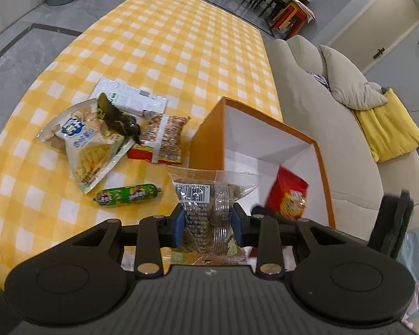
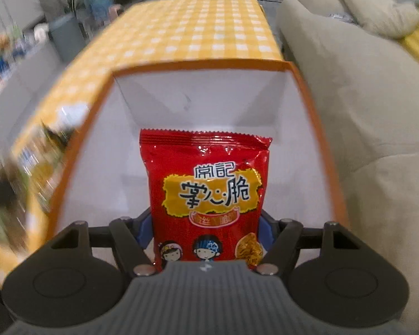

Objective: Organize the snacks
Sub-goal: 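Lower the red bag into the box and open the right tool, then lower the clear biscuit bag into the box and open the left tool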

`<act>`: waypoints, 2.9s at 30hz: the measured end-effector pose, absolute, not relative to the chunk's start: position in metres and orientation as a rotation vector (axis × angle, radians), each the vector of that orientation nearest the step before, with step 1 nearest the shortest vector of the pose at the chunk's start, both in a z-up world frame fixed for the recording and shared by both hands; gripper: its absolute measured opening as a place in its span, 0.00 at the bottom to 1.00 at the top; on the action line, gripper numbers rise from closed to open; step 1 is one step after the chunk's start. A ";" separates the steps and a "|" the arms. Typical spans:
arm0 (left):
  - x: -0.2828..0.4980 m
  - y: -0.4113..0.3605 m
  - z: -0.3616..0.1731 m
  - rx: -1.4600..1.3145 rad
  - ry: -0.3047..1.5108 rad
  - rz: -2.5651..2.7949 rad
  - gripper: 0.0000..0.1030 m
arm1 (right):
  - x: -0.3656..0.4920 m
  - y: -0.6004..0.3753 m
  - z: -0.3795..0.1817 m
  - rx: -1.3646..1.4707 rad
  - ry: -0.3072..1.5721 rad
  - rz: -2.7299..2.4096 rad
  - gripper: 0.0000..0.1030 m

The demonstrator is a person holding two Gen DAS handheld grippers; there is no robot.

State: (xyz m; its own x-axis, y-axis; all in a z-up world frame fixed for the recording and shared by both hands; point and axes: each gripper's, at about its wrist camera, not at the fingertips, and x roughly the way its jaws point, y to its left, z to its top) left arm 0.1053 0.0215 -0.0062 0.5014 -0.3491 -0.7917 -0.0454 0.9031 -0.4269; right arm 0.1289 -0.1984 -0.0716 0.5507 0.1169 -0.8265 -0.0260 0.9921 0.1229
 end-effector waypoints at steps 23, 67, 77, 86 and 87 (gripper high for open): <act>0.118 0.046 -0.024 -0.431 1.081 -0.181 0.37 | 0.198 -0.205 -0.134 0.583 1.200 0.131 0.87; 0.145 -0.148 -0.121 -0.134 1.536 -0.237 0.38 | 0.106 -0.326 -0.019 0.434 0.812 0.171 0.91; 0.122 -0.160 -0.112 -0.137 1.449 -0.306 0.73 | 0.107 -0.328 -0.026 0.381 0.852 0.128 0.91; 0.102 -0.146 -0.067 -0.149 1.372 -0.288 0.75 | 0.098 -0.332 -0.018 0.387 0.828 0.123 0.91; 0.100 -0.143 -0.060 -0.146 1.359 -0.284 0.75 | 0.097 -0.332 -0.017 0.385 0.827 0.119 0.91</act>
State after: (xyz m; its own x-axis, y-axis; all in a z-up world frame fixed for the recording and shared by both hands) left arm 0.0996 -0.1432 -0.0599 0.1831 -0.2844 -0.9411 0.1168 0.9567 -0.2664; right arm 0.0974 -0.3319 -0.0172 0.6746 0.2512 -0.6941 0.0456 0.9243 0.3788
